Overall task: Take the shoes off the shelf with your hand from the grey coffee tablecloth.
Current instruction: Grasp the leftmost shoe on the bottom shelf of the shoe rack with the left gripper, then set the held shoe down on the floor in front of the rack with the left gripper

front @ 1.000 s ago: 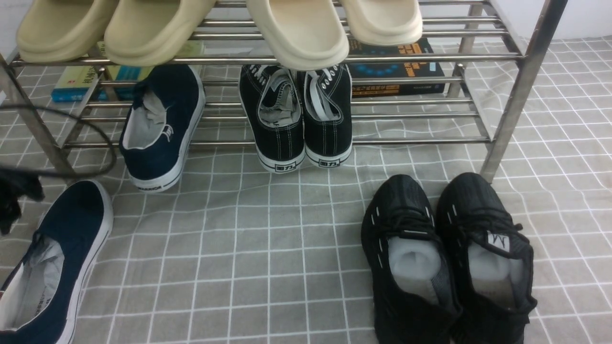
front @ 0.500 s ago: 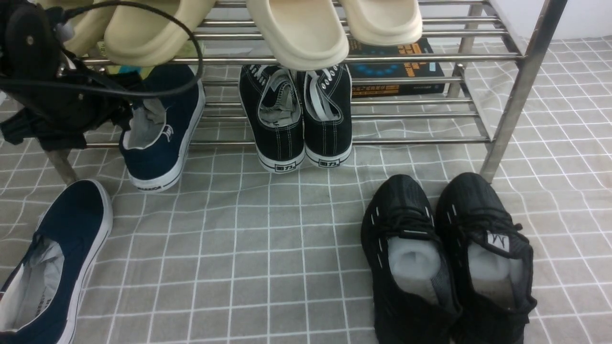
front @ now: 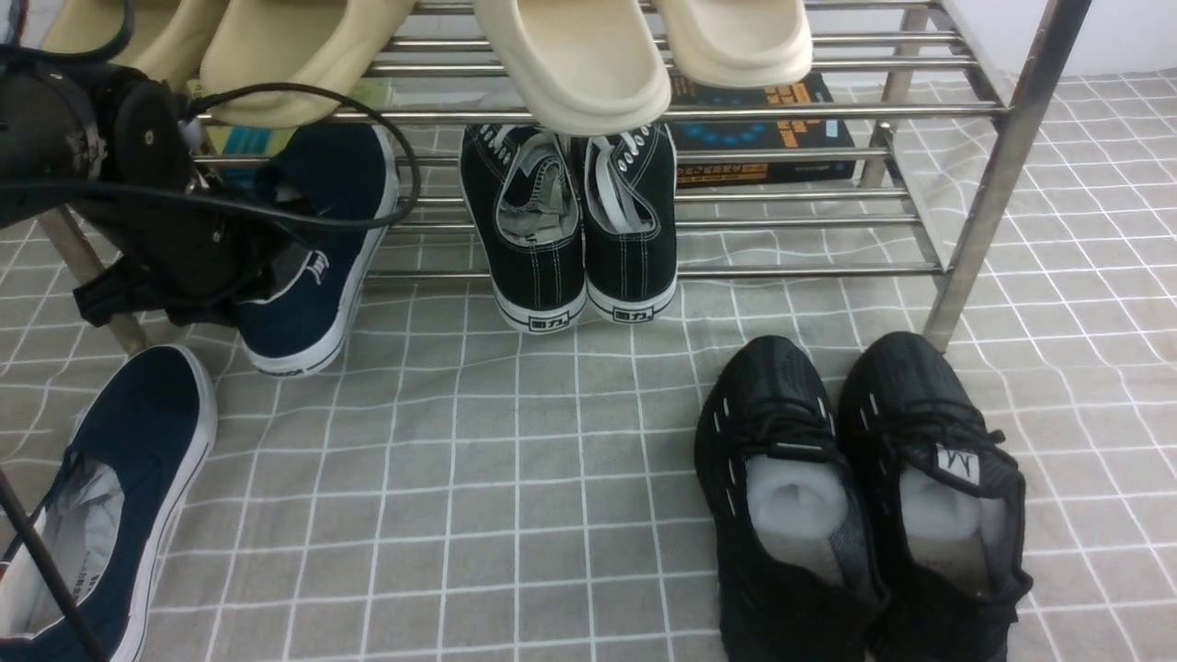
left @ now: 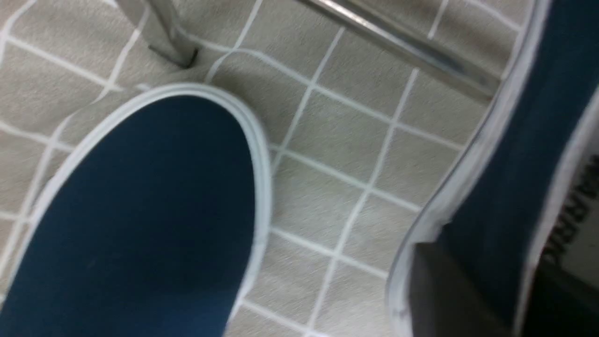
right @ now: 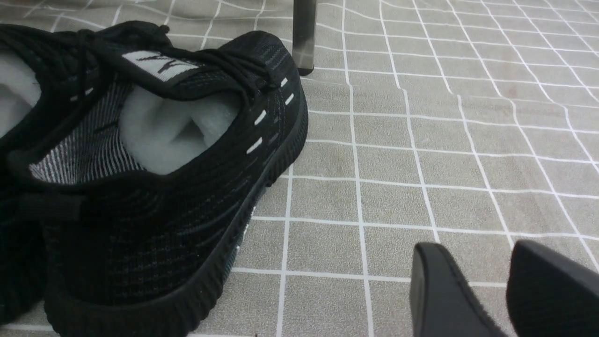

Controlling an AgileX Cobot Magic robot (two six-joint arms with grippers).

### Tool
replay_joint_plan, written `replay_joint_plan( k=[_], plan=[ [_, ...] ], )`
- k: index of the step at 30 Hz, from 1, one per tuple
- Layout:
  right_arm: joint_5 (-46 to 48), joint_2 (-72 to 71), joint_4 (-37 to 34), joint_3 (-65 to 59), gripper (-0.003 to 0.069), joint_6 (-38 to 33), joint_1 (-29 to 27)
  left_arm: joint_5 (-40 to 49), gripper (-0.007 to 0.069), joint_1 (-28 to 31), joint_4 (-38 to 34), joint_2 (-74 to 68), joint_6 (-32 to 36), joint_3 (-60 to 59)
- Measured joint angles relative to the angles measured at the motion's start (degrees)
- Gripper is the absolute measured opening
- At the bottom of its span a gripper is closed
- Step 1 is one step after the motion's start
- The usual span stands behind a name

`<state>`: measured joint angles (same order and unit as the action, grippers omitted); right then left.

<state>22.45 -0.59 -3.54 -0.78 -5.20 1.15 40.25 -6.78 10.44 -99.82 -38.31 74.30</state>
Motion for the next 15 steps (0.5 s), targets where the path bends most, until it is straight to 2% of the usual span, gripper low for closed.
replay_joint_plan(
  k=[1,3,7,11,15],
  plan=[
    [0.00,0.00,0.00,0.00,0.0239,0.00,0.00,0.00,0.0085,0.00,0.06,0.00,0.00,0.00],
    [0.00,0.00,0.00,0.00,0.0239,0.00,0.00,2.54,0.0034,0.00,0.21,0.62,0.06,0.00],
    [0.00,0.00,0.00,0.00,0.0239,0.00,0.00,9.54,0.0031,-0.02,0.67,3.46,0.37,0.00],
    [0.00,0.00,0.00,0.00,0.0239,0.00,0.00,20.99,0.0031,-0.07,1.62,8.77,1.28,-0.30],
    [0.00,0.00,0.00,0.00,0.0239,0.00,0.00,23.51,0.0032,-1.14,1.90,13.12,0.70,-4.09]
  ],
)
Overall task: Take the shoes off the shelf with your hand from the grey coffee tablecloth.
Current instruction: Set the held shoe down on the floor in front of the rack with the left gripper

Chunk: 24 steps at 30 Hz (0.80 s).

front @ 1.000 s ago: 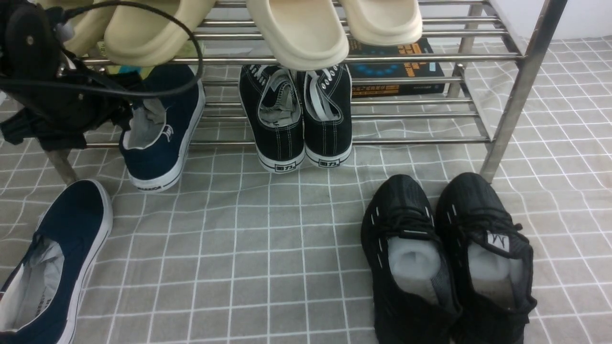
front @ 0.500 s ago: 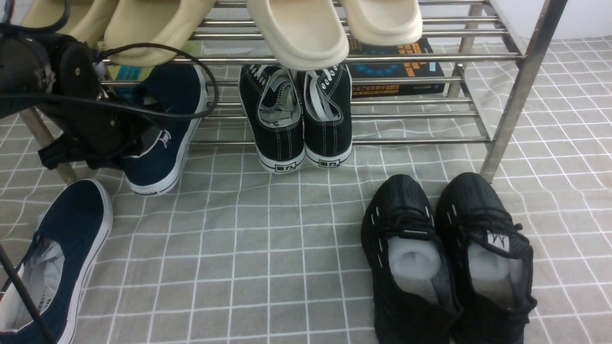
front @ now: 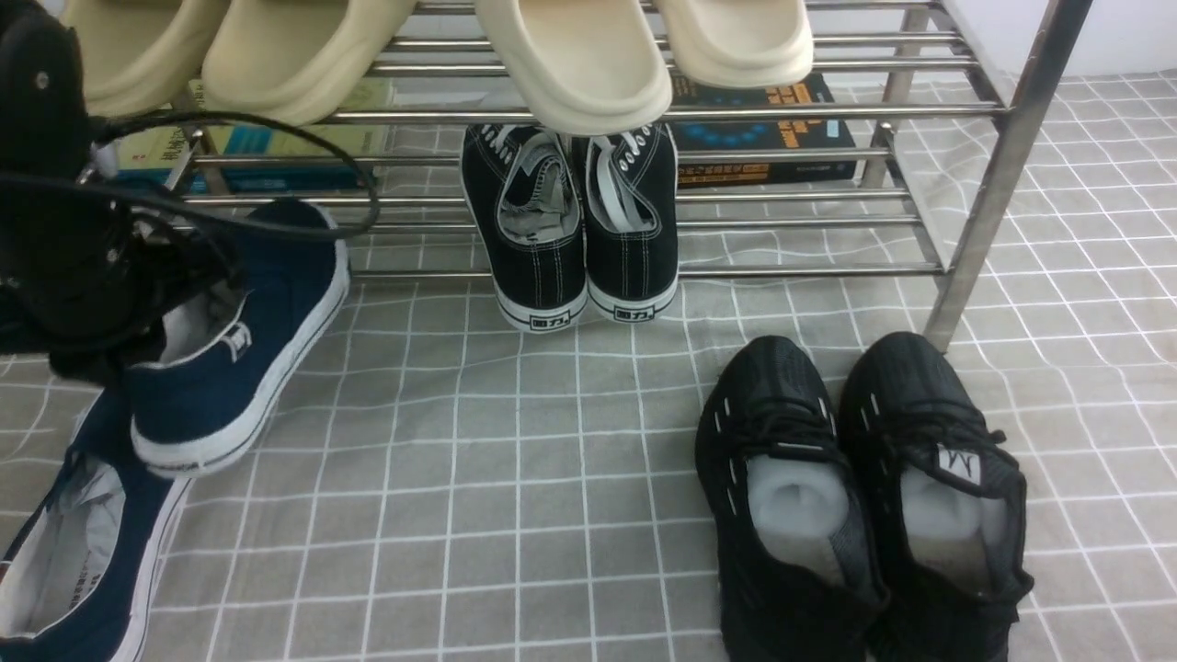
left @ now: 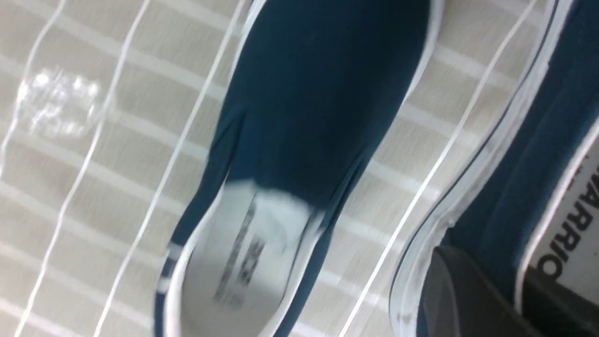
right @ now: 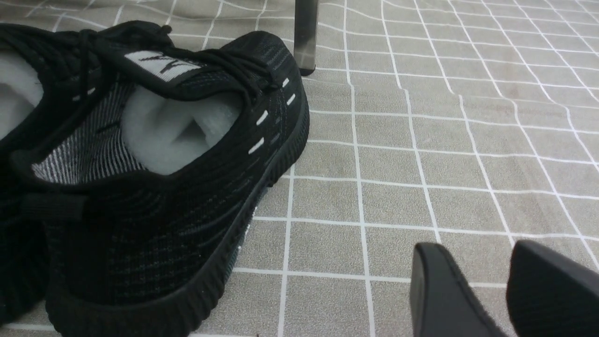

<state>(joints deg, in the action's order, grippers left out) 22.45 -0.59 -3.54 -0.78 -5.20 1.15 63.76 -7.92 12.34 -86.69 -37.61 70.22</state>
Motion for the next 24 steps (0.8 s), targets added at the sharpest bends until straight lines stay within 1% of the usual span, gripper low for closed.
replay_joint_plan(
  k=[2,3,5,8,9,15,24],
  plan=[
    [0.00,0.00,0.00,0.00,0.0239,0.00,0.00,-0.27,0.0032,-1.70,0.21,2.53,-2.23,-3.97],
    [0.00,0.00,0.00,0.00,0.0239,0.00,0.00,-0.39,0.0032,-1.85,0.28,2.53,-2.23,-3.97],
    [0.00,0.00,0.00,0.00,0.0239,0.00,0.00,-2.28,0.0032,-3.70,0.48,4.83,-6.40,-9.02],
    [0.00,0.00,0.00,0.00,0.0239,0.00,0.00,-4.09,0.0032,-4.26,0.61,5.43,-8.90,-11.92],
    [0.00,0.00,0.00,0.00,0.0239,0.00,0.00,-6.13,0.0032,-4.38,0.67,5.52,-10.19,-14.25],
    [0.00,0.00,0.00,0.00,0.0239,0.00,0.00,-12.24,0.0032,-4.38,0.27,5.52,-10.99,-19.28],
    [0.00,0.00,0.00,0.00,0.0239,0.00,0.00,-9.83,0.0032,-4.38,0.23,5.52,-11.16,-19.72]
  ],
)
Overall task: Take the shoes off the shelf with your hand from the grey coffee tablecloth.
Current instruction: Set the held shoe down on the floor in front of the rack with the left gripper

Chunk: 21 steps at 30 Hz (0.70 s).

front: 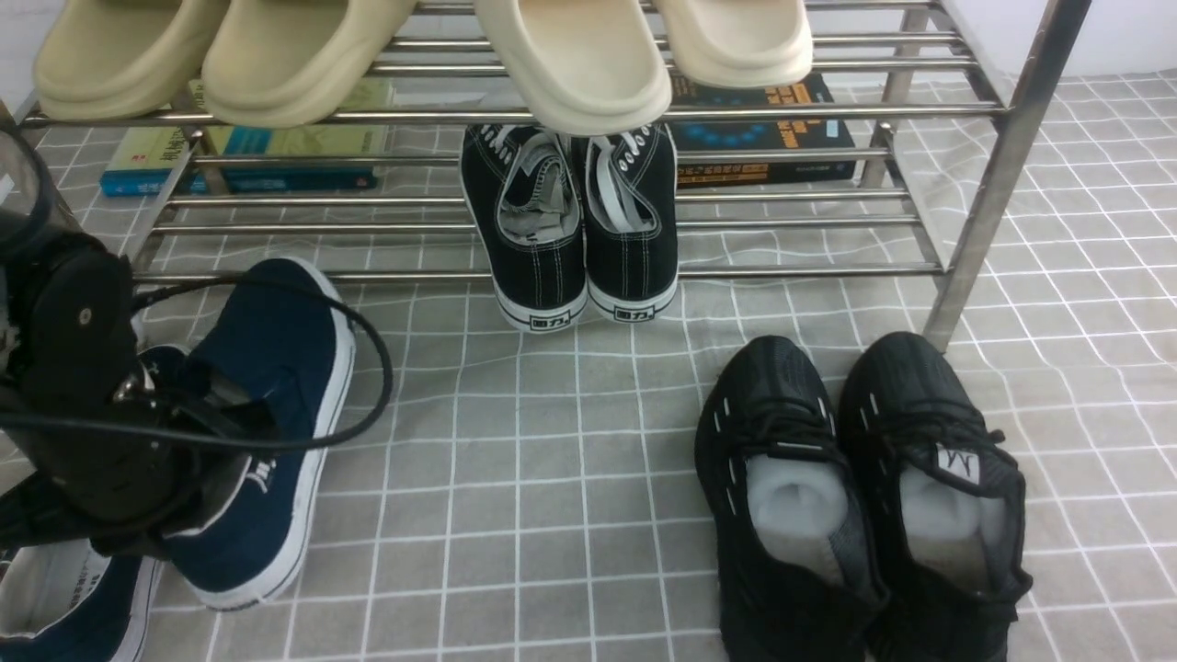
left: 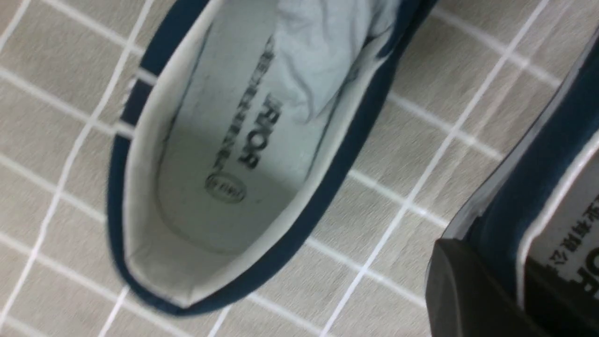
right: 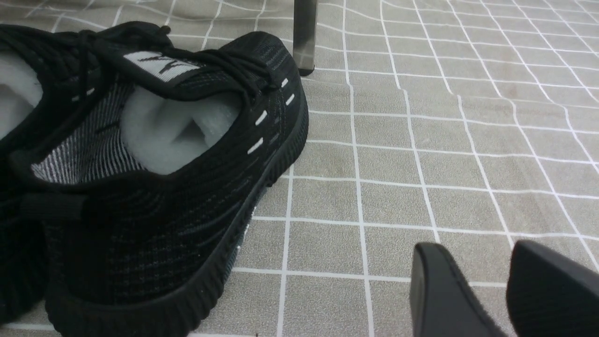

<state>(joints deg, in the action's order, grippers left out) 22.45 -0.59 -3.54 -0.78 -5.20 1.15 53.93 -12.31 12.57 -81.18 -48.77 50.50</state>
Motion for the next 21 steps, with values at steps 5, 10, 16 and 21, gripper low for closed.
replay_joint_plan(
  k=[5,10,16,21],
  plan=[
    [0.00,0.00,0.00,0.00,0.0239,0.00,0.00,2.93,0.0032,0.00,-0.64,0.00,0.00,-0.58],
    [0.00,0.00,0.00,0.00,0.0239,0.00,0.00,2.76,0.0034,0.00,-0.61,0.00,0.11,-0.58],
    [0.00,0.00,0.00,0.00,0.0239,0.00,0.00,2.59,0.0098,0.00,0.28,0.00,1.77,-0.58],
    [0.00,0.00,0.00,0.00,0.0239,0.00,0.00,4.46,0.0236,0.00,1.63,1.27,4.82,0.52]
  ],
)
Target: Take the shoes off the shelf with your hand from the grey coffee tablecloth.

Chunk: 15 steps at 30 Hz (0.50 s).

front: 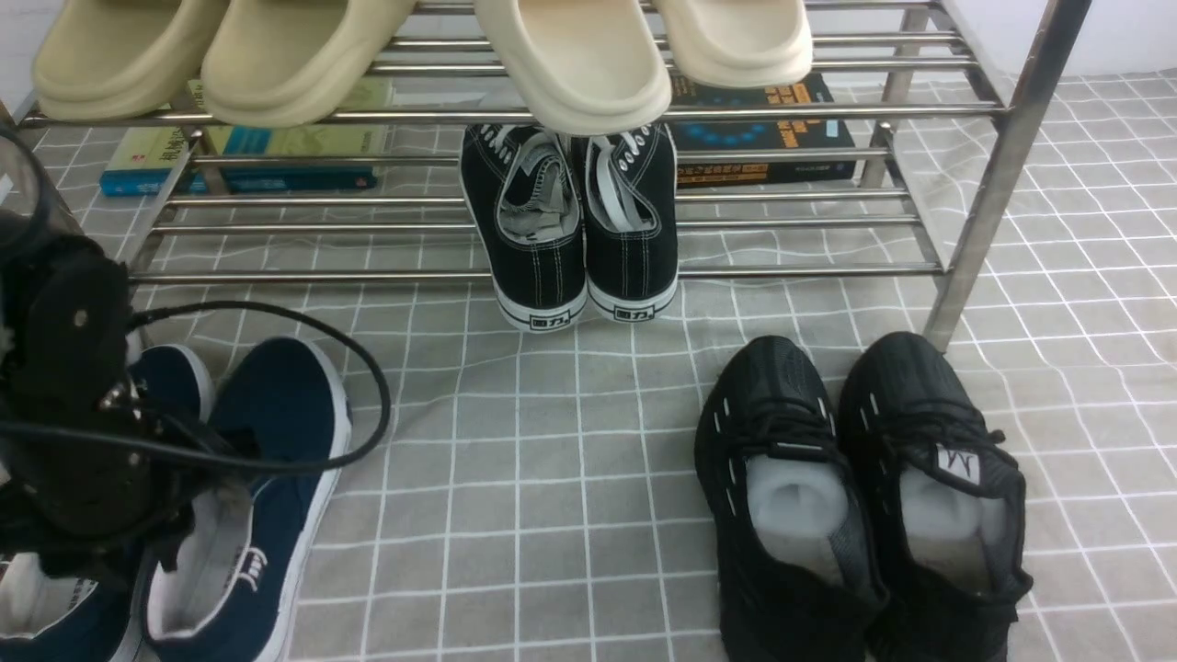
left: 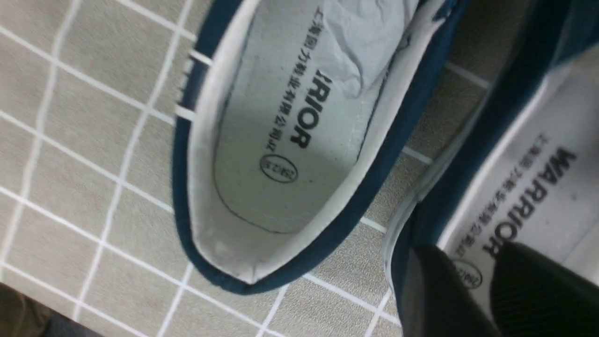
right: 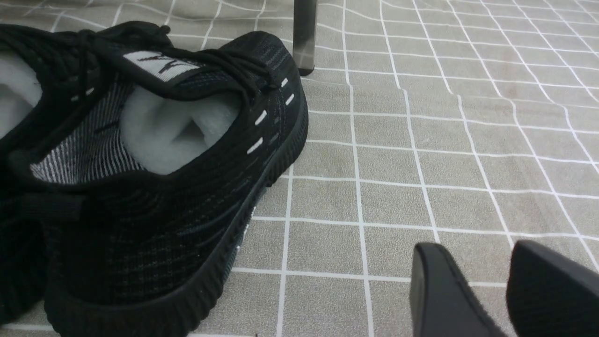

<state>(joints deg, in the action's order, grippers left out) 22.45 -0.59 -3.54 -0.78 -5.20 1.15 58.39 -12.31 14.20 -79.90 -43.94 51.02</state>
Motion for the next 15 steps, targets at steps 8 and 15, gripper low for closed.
replay_joint_plan(
  k=[8,15],
  plan=[
    [0.00,0.00,0.00,0.00,0.0239,0.00,0.00,8.68,0.0232,0.00,-0.28,10.79,11.07,2.98],
    [0.00,0.00,0.00,0.00,0.0239,0.00,0.00,2.35,0.0004,0.00,-11.06,30.75,26.53,-6.58]
  ],
)
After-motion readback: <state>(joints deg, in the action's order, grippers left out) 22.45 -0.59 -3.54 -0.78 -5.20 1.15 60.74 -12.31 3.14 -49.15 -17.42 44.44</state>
